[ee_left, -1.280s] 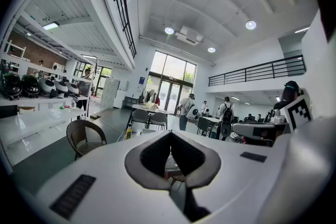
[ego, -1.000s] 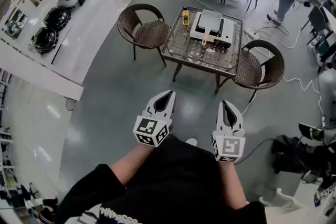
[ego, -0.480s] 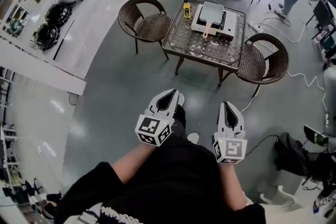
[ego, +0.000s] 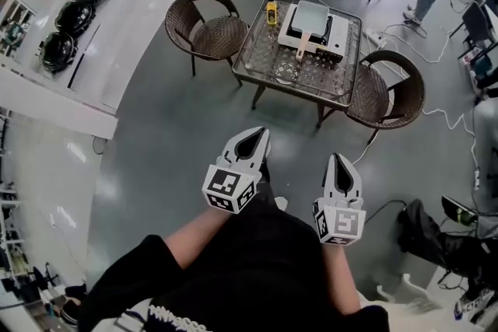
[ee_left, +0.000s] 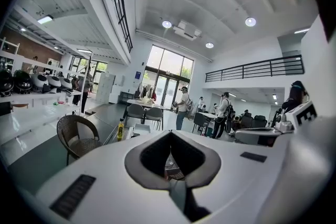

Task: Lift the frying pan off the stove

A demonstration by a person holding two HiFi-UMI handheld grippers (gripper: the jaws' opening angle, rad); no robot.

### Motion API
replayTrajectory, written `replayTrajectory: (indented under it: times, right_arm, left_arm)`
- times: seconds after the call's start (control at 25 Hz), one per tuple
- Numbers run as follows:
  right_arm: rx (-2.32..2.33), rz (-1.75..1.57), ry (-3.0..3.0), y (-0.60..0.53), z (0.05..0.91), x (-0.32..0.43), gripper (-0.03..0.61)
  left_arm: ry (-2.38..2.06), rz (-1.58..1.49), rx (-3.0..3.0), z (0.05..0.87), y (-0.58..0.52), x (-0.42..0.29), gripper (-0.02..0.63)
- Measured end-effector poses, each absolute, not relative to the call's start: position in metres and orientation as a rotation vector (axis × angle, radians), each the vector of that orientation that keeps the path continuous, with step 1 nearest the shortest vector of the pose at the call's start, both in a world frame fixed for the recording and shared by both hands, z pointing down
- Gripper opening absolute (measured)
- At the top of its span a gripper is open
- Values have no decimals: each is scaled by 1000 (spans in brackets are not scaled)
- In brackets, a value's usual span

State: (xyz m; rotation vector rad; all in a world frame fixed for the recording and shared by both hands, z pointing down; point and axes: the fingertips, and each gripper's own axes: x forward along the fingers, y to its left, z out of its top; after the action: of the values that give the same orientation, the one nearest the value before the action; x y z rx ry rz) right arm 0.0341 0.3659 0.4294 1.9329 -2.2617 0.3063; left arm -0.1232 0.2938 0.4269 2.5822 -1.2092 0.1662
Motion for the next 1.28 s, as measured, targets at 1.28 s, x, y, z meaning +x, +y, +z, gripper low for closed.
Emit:
replayTrajectory:
  times: [1.28]
  right_arm:
    - [1976,390,-2071,71,440,-8,31]
  left_arm:
    - [-939,160,2617,449,24,-144,14]
